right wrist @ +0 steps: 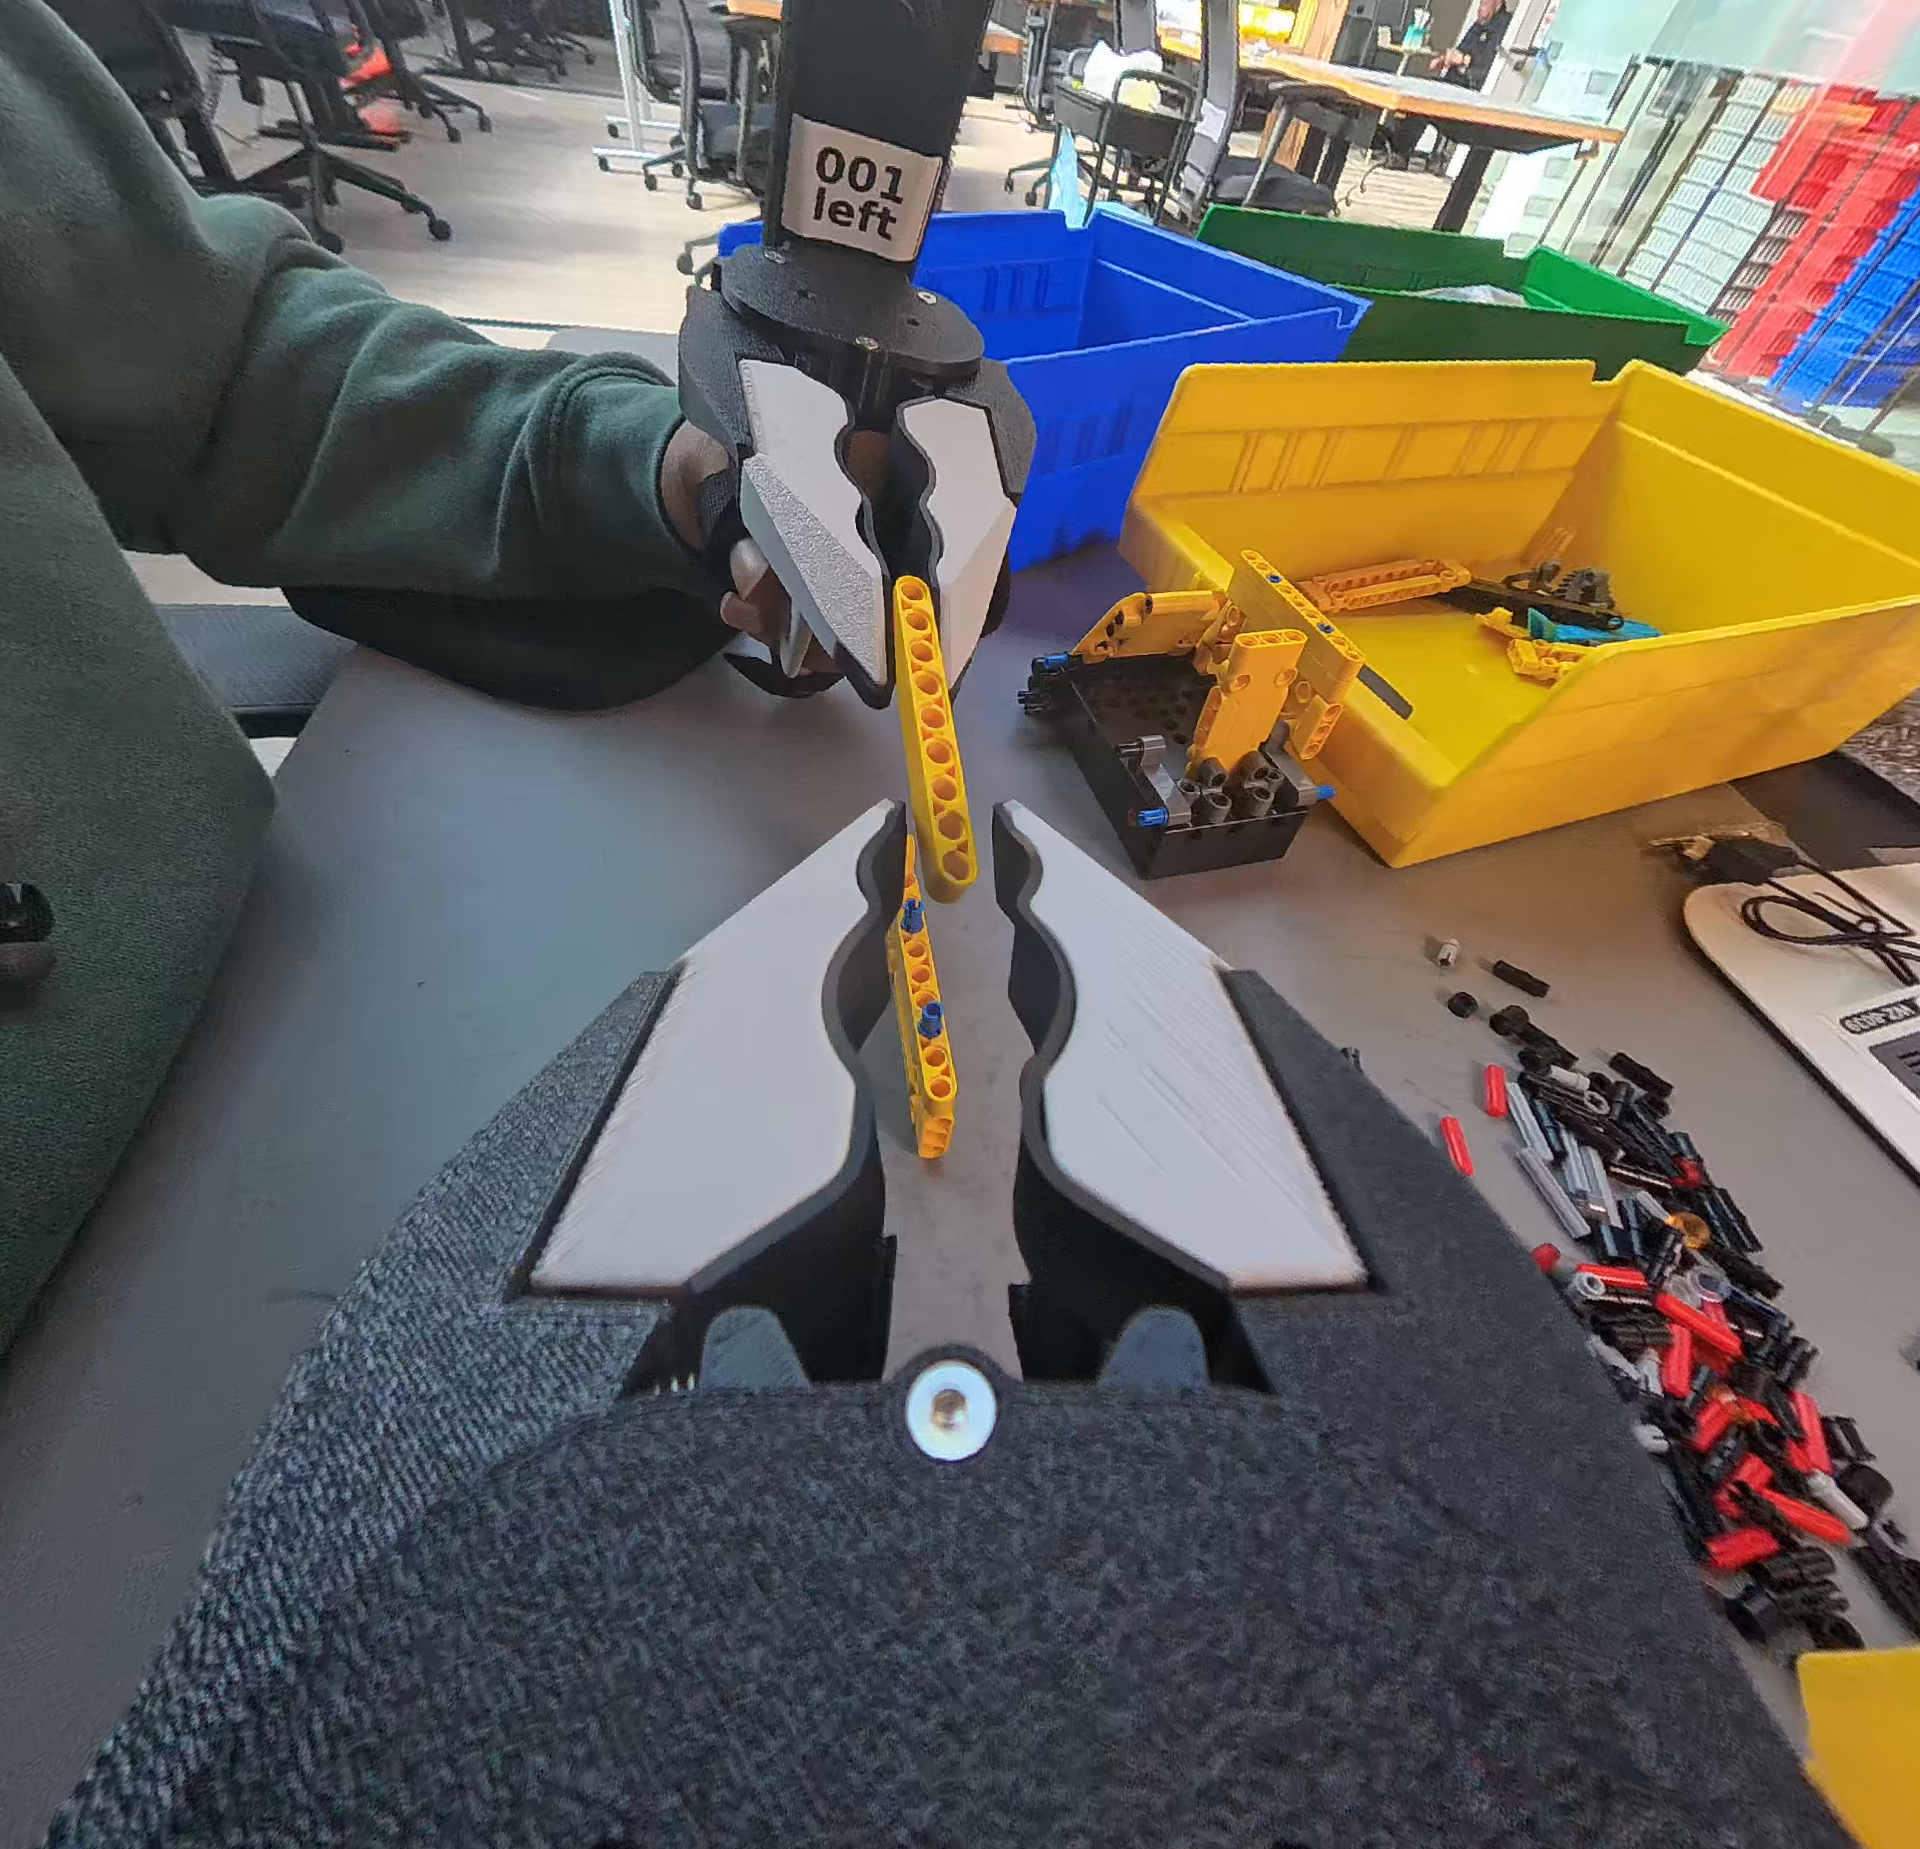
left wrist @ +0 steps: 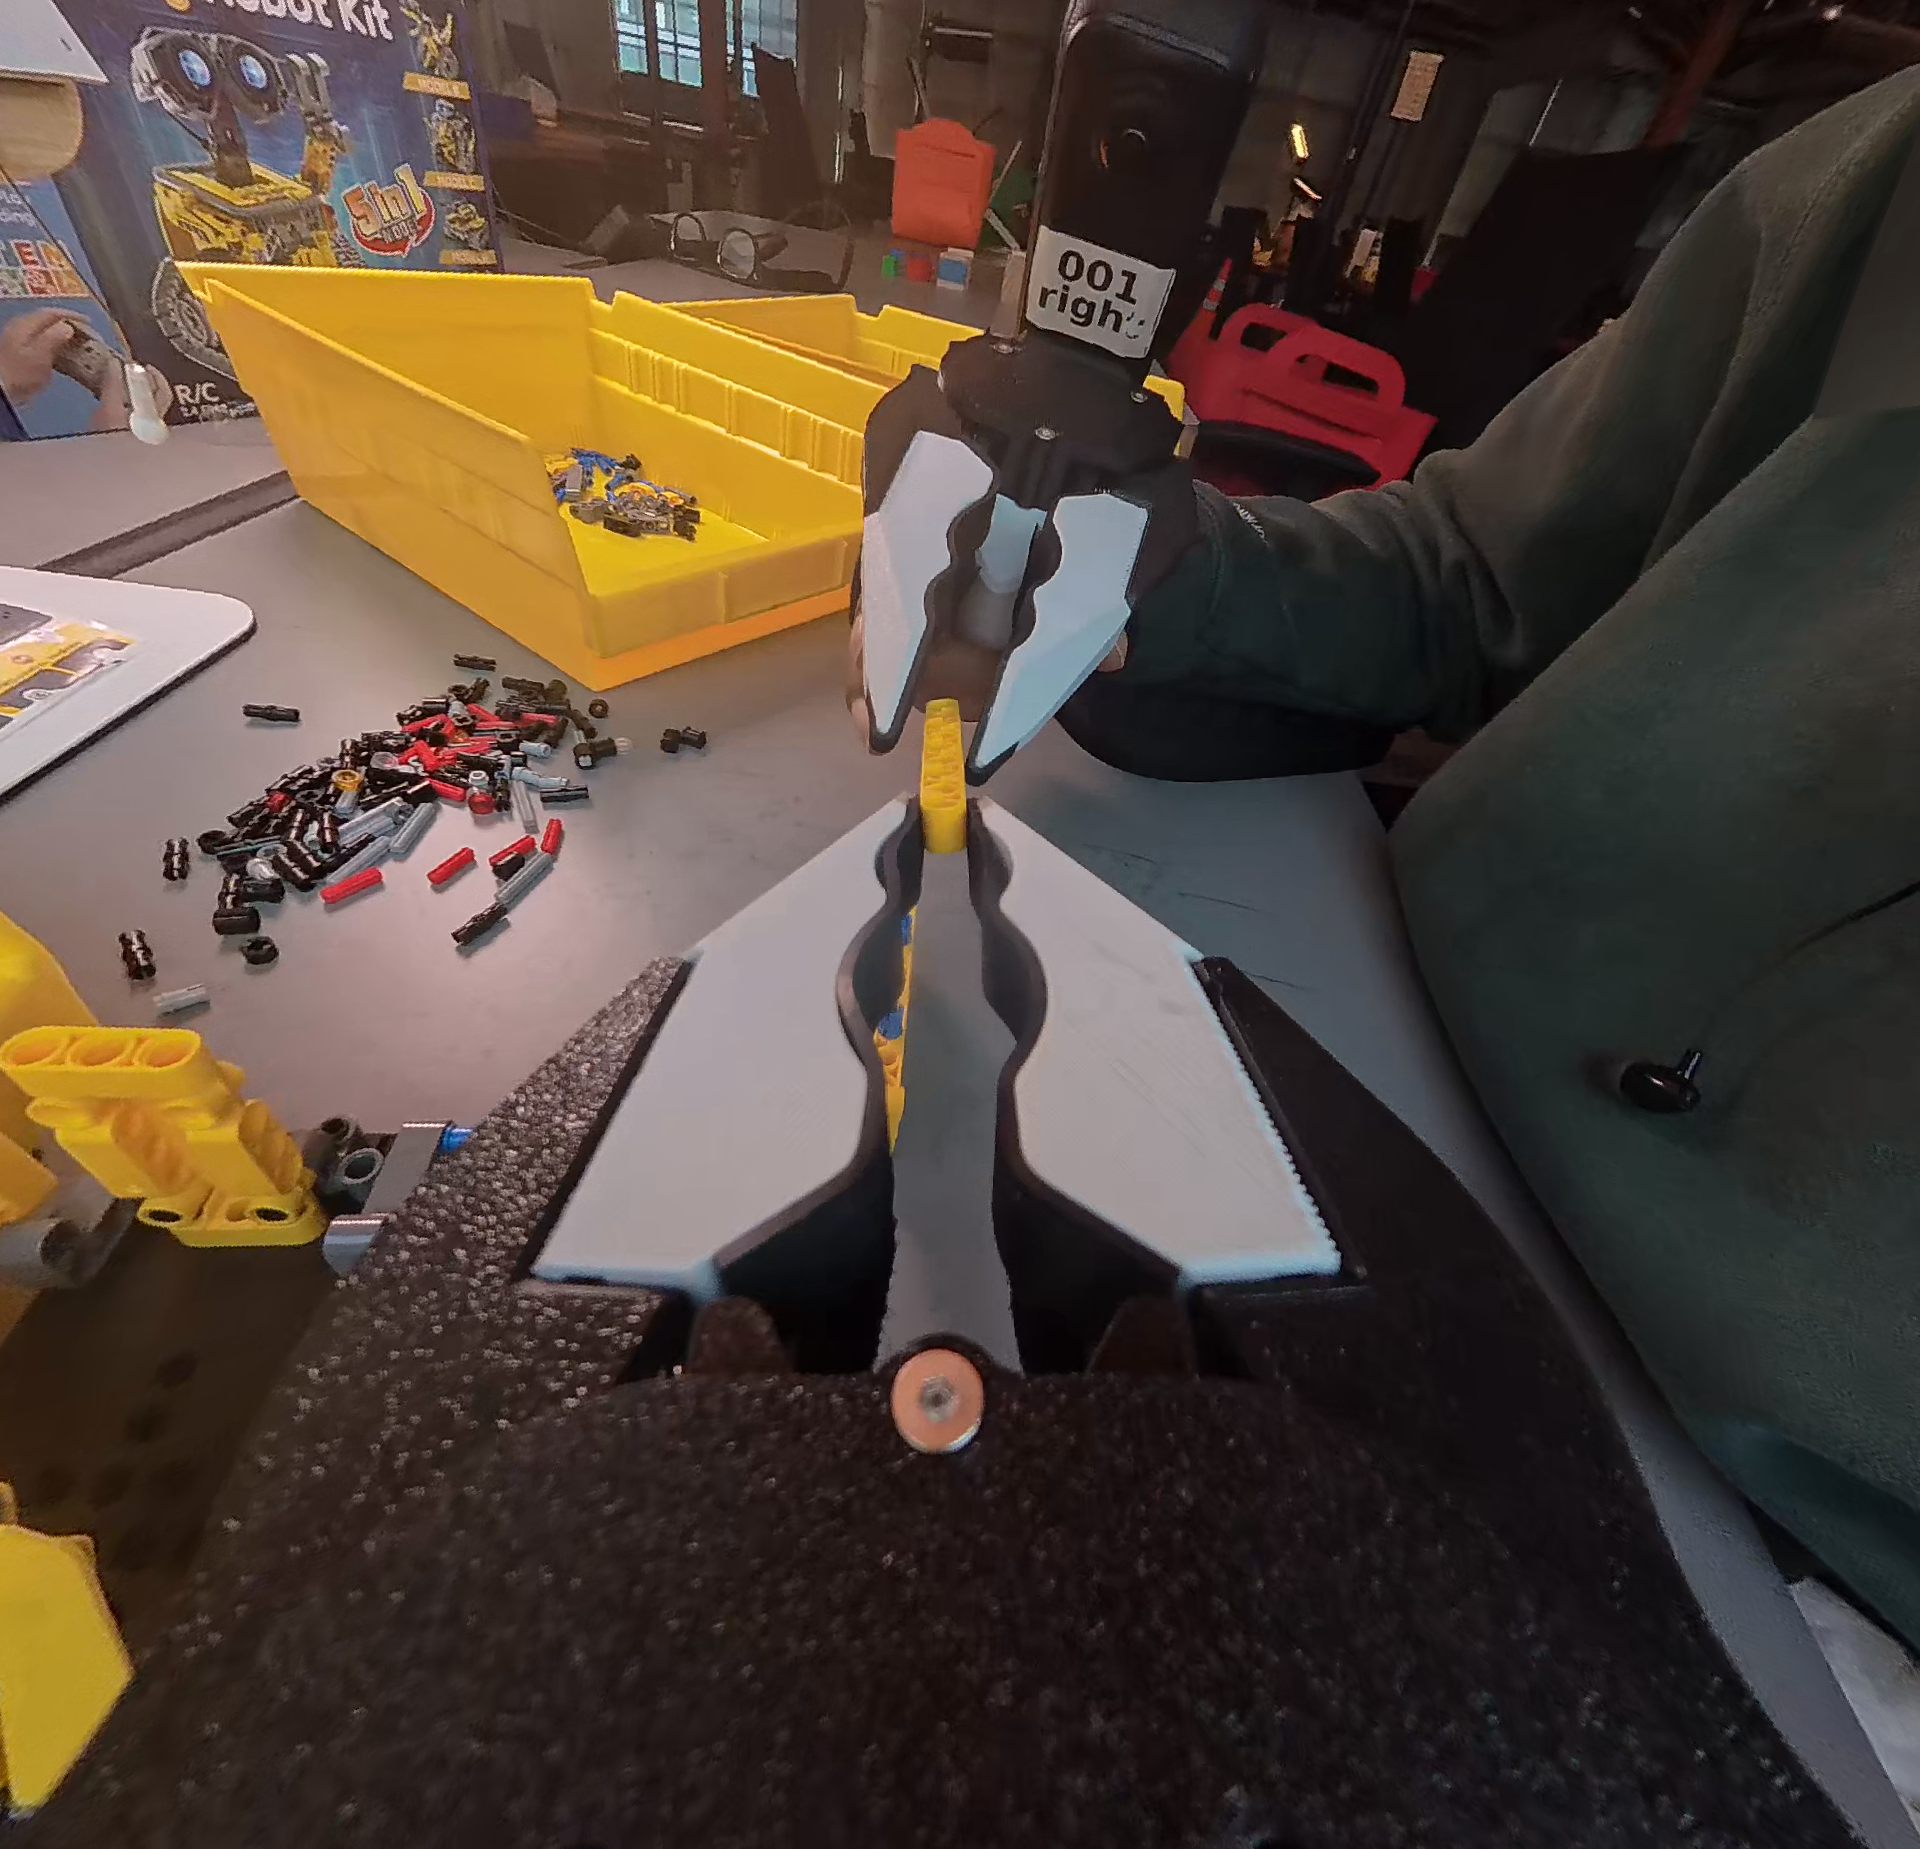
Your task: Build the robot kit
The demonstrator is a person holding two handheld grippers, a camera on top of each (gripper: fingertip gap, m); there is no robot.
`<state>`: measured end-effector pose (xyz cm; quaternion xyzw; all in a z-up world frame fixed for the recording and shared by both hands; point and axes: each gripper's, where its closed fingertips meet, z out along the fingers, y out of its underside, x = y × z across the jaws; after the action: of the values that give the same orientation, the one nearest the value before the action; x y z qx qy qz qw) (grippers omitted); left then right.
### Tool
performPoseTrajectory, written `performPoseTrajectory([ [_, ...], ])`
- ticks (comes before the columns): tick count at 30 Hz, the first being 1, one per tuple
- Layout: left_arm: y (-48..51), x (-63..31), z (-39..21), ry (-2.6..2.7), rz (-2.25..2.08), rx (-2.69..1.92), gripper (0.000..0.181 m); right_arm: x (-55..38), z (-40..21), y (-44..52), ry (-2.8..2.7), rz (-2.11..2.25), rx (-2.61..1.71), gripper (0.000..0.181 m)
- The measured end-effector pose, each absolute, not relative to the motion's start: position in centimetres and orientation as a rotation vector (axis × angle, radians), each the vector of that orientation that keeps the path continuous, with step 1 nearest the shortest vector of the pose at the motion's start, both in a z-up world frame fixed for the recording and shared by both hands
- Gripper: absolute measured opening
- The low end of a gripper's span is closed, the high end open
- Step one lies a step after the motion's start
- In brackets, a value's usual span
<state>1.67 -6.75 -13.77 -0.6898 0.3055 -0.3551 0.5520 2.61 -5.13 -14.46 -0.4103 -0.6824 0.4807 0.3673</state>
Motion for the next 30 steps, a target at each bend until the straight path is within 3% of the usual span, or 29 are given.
performPoseTrajectory([
  [30, -7.19, 2.29, -13.90, 0.759, -0.847, -1.631, 0.006, 2.69, -14.80, -6.01, -1.791, 1.265, -1.039, 0.010],
])
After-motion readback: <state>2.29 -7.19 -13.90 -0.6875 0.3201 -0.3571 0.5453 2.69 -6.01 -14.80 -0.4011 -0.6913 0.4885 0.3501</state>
